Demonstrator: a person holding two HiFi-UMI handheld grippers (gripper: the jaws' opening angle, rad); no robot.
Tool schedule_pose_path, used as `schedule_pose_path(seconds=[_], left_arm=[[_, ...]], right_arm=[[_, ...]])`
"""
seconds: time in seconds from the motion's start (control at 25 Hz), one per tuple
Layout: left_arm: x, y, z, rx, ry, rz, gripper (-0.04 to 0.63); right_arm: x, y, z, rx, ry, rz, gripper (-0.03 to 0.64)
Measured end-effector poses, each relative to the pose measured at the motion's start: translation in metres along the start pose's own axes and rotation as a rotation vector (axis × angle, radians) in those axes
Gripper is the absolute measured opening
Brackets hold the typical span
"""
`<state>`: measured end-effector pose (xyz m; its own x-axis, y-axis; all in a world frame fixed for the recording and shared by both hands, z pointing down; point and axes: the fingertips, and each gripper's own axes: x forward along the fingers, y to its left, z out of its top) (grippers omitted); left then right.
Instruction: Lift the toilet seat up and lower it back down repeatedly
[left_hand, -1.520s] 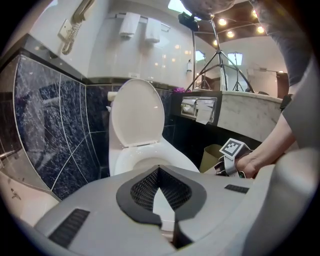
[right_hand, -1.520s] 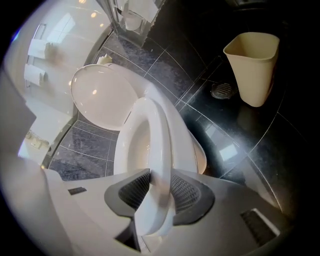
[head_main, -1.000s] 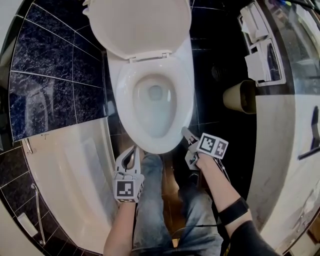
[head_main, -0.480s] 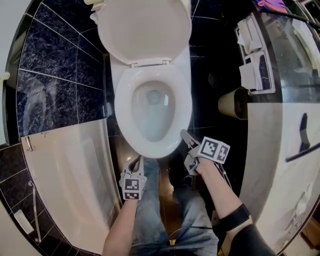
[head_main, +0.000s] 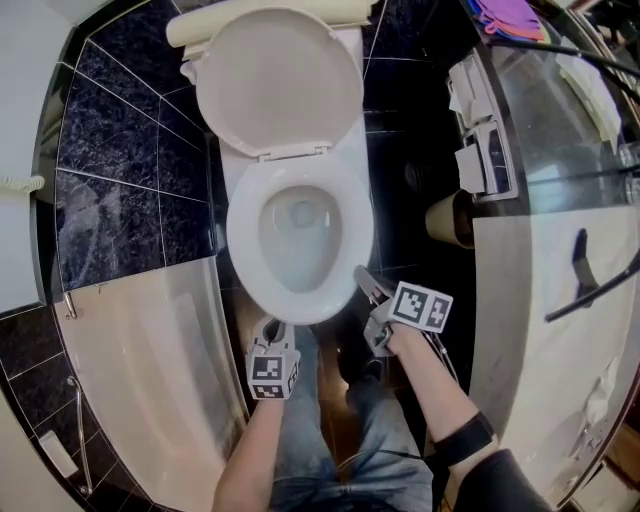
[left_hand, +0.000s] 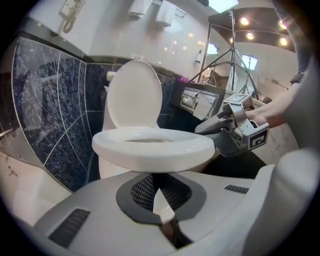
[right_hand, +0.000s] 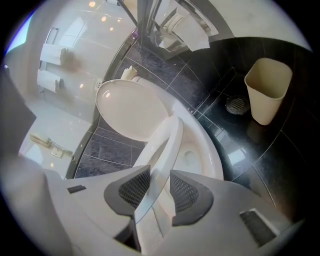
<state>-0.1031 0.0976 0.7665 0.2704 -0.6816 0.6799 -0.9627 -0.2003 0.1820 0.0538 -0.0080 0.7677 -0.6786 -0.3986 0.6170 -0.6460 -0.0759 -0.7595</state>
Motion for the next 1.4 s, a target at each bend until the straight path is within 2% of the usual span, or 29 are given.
schedule_pose_path(seconds=[0.2, 0.28, 0.36, 0.56, 0.72, 0.88, 1.2, 1.4], left_arm=[[-0.013, 0.003, 0.053, -0.034, -0.040, -0.012, -0.011], [-0.017, 0.006, 0.078, -0.052, -0.053, -0.006, -0.010], [-0.020, 0.012, 0.107, -0.053, -0.068, -0.002, -0.011], [-0.018, 0.025, 0.180, -0.011, -0.111, -0.011, -0.009], [-0.007, 0.038, 0.235, 0.025, -0.125, -0.025, -0.009], [0.004, 0.050, 0.278, 0.080, -0.133, -0.045, -0.009], [0.036, 0.077, 0.356, 0.104, -0.164, -0.060, -0.009], [0.065, 0.096, 0.396, 0.130, -0.173, -0.059, -0.009]], right_arm=[[-0.018, 0.036, 0.026, -0.036, -0.014, -0.013, 0.146], [-0.030, 0.059, 0.041, -0.080, -0.032, -0.013, 0.141], [-0.043, 0.082, 0.057, -0.146, -0.053, -0.016, 0.103], [-0.073, 0.139, 0.099, -0.351, -0.122, -0.052, 0.023], [-0.086, 0.183, 0.130, -0.514, -0.181, -0.080, 0.017], [-0.092, 0.223, 0.151, -0.613, -0.211, -0.084, 0.017], [-0.086, 0.269, 0.180, -0.732, -0.233, -0.090, 0.017], [-0.069, 0.276, 0.185, -0.737, -0.227, -0.094, 0.017]])
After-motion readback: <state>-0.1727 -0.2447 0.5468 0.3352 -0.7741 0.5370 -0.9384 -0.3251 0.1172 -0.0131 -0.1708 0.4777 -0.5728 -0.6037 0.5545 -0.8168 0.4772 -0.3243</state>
